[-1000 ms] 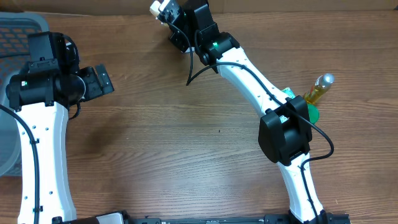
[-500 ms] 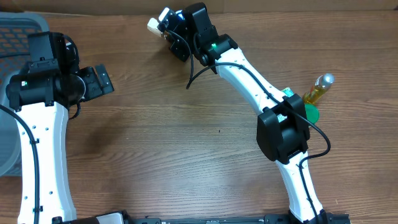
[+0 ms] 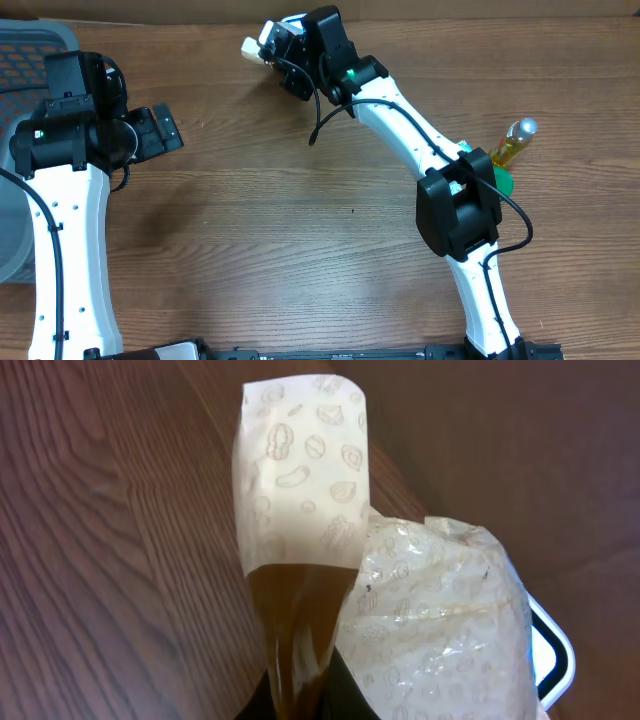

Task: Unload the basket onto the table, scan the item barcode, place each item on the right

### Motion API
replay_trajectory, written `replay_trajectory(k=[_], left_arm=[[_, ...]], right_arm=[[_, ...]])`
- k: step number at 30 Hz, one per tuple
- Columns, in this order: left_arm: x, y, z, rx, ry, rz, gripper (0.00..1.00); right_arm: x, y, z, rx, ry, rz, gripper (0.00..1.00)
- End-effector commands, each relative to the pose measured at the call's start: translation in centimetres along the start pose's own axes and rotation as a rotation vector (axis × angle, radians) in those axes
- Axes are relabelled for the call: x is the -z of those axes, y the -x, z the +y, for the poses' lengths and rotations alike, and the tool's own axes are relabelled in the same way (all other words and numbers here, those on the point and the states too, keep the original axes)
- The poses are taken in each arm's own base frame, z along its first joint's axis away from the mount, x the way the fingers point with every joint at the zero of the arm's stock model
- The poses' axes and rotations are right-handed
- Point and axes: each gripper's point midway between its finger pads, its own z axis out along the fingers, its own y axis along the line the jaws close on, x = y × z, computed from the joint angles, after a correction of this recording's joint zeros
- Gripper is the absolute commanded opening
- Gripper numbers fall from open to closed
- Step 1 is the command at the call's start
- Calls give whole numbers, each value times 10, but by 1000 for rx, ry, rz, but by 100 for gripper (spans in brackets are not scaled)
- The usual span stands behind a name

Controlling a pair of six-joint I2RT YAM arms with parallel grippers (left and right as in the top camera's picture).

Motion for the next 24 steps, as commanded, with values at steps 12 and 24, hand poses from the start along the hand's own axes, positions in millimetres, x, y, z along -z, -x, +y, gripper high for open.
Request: replay_trajectory(k=[12, 24], left_arm=[[3, 5, 1, -17, 2, -15, 100], [3, 5, 1, -17, 2, -15, 99]], right_arm=[[-8, -1, -6, 59, -23, -54, 4], [-4, 14, -6, -86, 32, -144, 4]])
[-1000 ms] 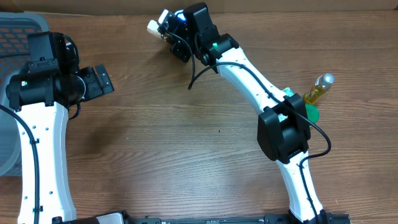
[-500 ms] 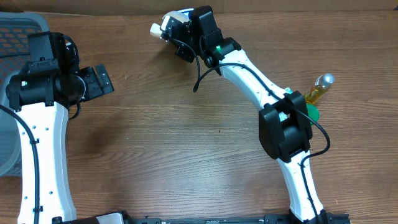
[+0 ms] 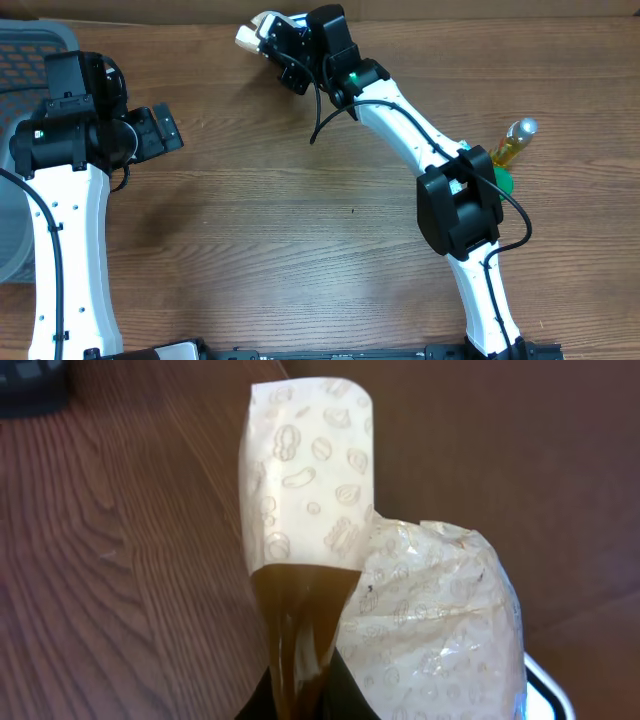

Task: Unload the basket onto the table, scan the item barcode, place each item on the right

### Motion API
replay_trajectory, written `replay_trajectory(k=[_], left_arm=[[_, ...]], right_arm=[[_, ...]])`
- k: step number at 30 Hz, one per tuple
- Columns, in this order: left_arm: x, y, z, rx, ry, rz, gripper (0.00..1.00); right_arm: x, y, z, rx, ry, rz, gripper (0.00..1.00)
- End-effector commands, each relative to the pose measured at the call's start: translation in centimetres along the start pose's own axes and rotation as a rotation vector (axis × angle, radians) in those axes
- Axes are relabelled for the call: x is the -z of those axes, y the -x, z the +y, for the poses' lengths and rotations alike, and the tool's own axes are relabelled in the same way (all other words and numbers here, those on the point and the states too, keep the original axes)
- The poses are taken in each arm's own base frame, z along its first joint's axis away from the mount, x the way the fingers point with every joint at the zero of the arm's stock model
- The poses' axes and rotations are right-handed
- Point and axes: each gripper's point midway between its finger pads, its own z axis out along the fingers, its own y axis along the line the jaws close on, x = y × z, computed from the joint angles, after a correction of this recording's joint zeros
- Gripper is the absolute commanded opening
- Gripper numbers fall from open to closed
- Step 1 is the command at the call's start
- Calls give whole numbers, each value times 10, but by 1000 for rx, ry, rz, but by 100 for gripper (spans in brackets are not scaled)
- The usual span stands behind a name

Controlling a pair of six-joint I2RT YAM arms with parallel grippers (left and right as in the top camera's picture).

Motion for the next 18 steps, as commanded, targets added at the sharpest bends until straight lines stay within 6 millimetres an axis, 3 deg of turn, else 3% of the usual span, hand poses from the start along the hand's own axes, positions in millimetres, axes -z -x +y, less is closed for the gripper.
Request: replay_trajectory(k=[1, 8, 18], left_arm=[[3, 5, 1, -17, 2, -15, 100], [3, 5, 1, -17, 2, -15, 100], [3, 5, 1, -17, 2, -15, 99]], right_arm=[[-1, -10, 0, -50, 26, 6, 4], [4, -21, -16, -86, -9, 29, 4], [11, -11, -15, -173, 12, 9, 9]])
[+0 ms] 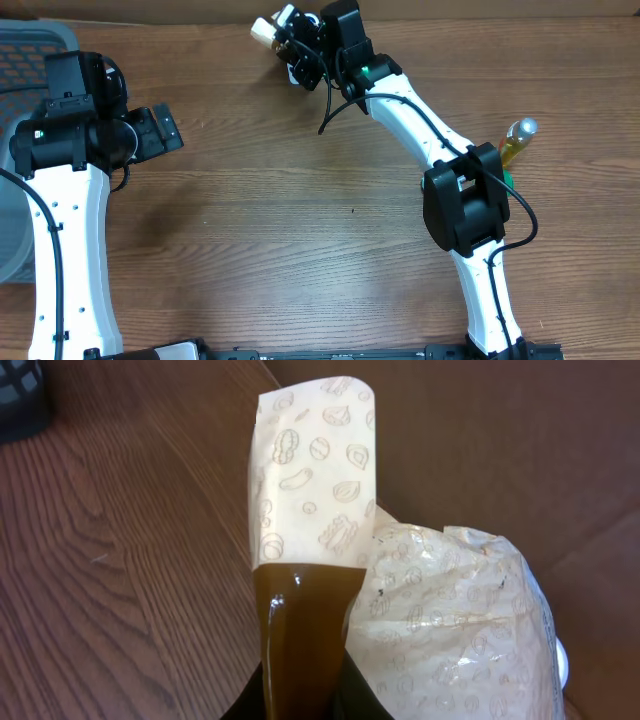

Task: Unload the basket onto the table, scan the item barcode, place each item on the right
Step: 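Move the PanTree bag right and lower it beside the teal packets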

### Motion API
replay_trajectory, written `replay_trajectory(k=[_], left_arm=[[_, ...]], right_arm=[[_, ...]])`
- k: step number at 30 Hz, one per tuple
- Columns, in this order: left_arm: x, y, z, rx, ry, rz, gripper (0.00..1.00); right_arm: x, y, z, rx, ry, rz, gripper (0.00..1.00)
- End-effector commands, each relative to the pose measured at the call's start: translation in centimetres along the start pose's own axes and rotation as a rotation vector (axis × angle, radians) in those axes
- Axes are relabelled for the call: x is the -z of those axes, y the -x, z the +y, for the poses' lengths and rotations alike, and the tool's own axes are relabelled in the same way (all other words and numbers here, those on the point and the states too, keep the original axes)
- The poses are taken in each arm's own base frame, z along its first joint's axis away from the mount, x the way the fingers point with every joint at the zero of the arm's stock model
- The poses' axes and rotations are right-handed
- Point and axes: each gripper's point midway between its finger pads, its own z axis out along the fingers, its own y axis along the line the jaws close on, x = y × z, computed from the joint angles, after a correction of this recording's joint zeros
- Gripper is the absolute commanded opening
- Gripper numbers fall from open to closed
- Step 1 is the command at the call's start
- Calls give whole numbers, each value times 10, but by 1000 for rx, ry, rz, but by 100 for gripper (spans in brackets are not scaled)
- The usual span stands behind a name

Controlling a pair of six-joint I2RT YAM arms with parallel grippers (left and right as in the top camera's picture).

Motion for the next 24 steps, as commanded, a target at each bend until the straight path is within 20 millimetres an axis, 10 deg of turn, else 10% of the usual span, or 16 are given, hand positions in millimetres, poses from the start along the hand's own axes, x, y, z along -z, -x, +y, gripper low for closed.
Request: replay_trajectory(k=[1, 12, 24], left_arm=[[3, 5, 1, -17, 2, -15, 100], [3, 5, 1, -17, 2, -16, 100], [3, 5, 1, -17, 2, -15, 100]], right_arm=[[5, 7, 4, -32, 17, -10, 9], [140, 104, 12, -264, -41, -41, 9], [247, -45, 121, -656, 178, 761, 8]])
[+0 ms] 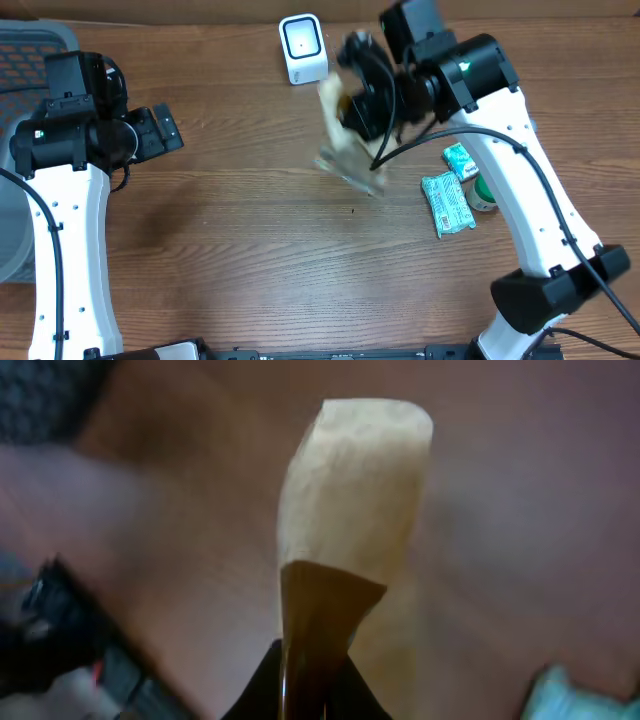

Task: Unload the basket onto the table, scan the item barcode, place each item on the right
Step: 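Move the PanTree bag right and lower it beside the teal packets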

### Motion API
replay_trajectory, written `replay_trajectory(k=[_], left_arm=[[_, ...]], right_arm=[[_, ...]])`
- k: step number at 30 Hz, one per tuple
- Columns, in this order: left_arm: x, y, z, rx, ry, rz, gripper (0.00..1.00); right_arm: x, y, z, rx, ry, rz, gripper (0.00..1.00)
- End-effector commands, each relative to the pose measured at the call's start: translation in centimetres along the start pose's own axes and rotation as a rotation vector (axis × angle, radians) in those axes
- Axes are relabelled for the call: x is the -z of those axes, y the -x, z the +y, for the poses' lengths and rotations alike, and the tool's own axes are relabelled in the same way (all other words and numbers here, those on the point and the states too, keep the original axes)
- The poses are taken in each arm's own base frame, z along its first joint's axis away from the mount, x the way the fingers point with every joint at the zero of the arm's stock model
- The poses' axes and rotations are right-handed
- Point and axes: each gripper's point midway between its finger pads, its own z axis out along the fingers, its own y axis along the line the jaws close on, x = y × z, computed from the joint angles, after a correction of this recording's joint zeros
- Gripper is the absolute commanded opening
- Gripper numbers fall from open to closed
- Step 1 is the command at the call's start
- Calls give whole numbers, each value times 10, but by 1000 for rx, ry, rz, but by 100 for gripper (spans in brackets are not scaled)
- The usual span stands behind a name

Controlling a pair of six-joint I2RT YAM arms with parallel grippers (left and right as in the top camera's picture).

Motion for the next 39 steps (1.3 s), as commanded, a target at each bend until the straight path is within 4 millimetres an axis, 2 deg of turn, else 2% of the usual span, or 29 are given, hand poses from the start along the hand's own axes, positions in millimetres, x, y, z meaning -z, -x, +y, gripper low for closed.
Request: replay_trajectory(k=[1, 5, 12, 16, 21, 22, 24, 25, 26, 28, 29, 34, 36, 39], left_arm=[[3, 5, 1, -17, 2, -15, 99], [3, 5, 1, -17, 2, -15, 100], [3, 5, 1, -17, 2, -15, 100], [3, 5, 1, -17, 2, -15, 100], [3, 5, 1, -17, 2, -15, 99], [3, 5, 1, -17, 2, -16, 100], [3, 5, 0, -17, 2, -15, 100], [3, 5, 0, -17, 1, -15, 100], [3, 5, 1, -17, 2, -15, 100], [3, 5, 1, -17, 2, -15, 100], [3, 5, 1, -17, 2, -15, 100], [3, 5, 1, -17, 2, -15, 100], [3, 5, 1, -17, 2, -15, 100], [3, 5, 1, -17, 2, -15, 100]], right_arm=[[-31, -36, -8, -111, 38, 196, 8], [-53, -72, -13, -165, 48, 335, 8], [-89, -102, -25, -197, 52, 415, 13], [-100, -105, -32, -190, 34, 408, 14], [-102, -103, -42, -173, -18, 399, 15], [-102, -103, -44, -169, -32, 398, 19], [-103, -101, -51, -161, -67, 389, 39], [-103, -100, -54, -163, -88, 385, 65], [-104, -98, -60, -176, -124, 375, 77], [-104, -94, -73, -205, -204, 349, 88], [-103, -91, -80, -220, -242, 335, 93], [-98, -72, -114, -268, -444, 232, 100], [-87, -57, -134, -294, -572, 154, 100], [-62, -38, -151, -328, -716, 64, 100]])
